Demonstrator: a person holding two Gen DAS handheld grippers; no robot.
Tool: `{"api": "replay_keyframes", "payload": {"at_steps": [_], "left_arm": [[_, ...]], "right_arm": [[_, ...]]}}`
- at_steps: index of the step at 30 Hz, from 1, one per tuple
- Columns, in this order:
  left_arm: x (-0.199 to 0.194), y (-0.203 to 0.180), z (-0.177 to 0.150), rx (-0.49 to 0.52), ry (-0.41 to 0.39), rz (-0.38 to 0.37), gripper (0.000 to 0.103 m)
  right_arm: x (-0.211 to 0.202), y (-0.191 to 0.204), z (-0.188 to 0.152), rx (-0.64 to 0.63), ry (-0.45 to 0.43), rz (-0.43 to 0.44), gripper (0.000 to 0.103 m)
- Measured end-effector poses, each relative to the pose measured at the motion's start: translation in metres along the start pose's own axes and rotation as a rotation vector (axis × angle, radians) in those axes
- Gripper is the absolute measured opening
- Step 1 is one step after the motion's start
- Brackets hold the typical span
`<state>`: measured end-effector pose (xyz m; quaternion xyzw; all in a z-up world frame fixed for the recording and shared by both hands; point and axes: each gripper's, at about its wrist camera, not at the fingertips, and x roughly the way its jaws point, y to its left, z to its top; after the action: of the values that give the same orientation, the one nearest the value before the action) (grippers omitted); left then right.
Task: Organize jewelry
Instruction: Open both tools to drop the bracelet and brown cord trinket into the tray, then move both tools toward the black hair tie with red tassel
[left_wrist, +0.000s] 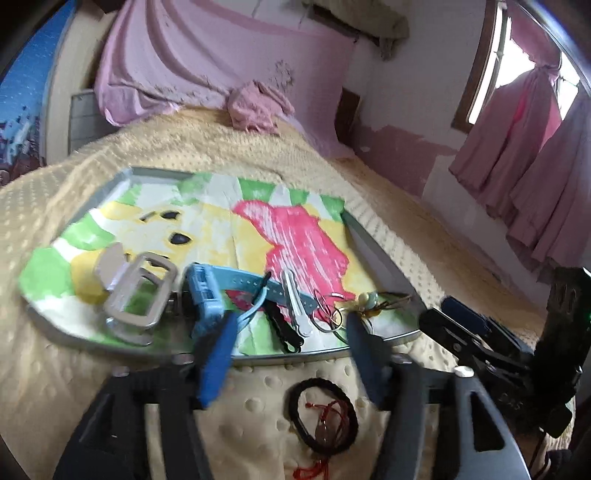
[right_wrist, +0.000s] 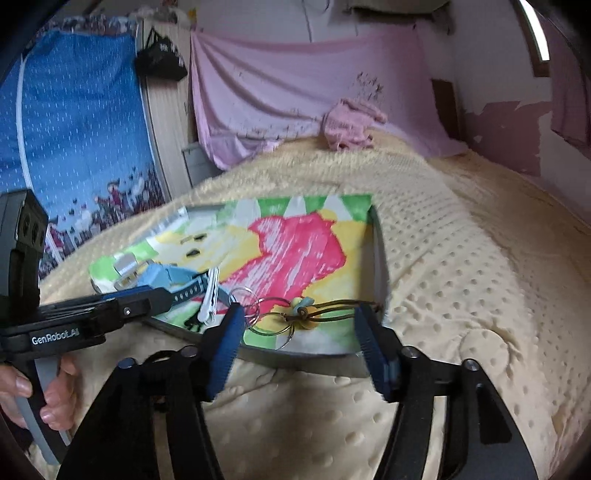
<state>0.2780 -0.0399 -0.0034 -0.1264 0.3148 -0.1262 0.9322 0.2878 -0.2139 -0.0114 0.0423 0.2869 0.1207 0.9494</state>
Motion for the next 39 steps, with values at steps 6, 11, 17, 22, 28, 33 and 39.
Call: {"api": "replay_keyframes", "payload": {"at_steps": [6, 11, 17, 22, 28, 33, 39], "left_arm": [[-0.035, 0.003, -0.008, -0.018, -0.138, 0.05, 0.093], [-0.069, 0.005, -0.018, 0.005, -0.282, 0.131, 0.103], [-0.094, 0.006, -0.033, 0.08, -0.326, 0.198, 0.103], [-0.11, 0.011, -0.05, 0.09, -0.335, 0.218, 0.103], [-0.126, 0.012, -0.065, 0.092, -0.349, 0.225, 0.103], [-0.136, 0.008, -0.073, 0.113, -0.367, 0.231, 0.103], [-0.141, 0.004, -0.078, 0.139, -0.377, 0.232, 0.103]], "right_arm": [[-0.034, 0.002, -0.012, 0.023, -0.12, 0.007, 0.075], [-0.06, 0.009, -0.023, 0.004, -0.221, 0.016, 0.094], [-0.078, 0.02, -0.025, 0.002, -0.25, 0.025, 0.097], [-0.094, 0.028, -0.031, -0.007, -0.262, 0.017, 0.098], [-0.111, 0.036, -0.04, -0.022, -0.282, -0.008, 0.098], [-0.125, 0.041, -0.046, -0.052, -0.3, -0.03, 0.098], [-0.137, 0.045, -0.047, -0.087, -0.323, -0.046, 0.098]]}}
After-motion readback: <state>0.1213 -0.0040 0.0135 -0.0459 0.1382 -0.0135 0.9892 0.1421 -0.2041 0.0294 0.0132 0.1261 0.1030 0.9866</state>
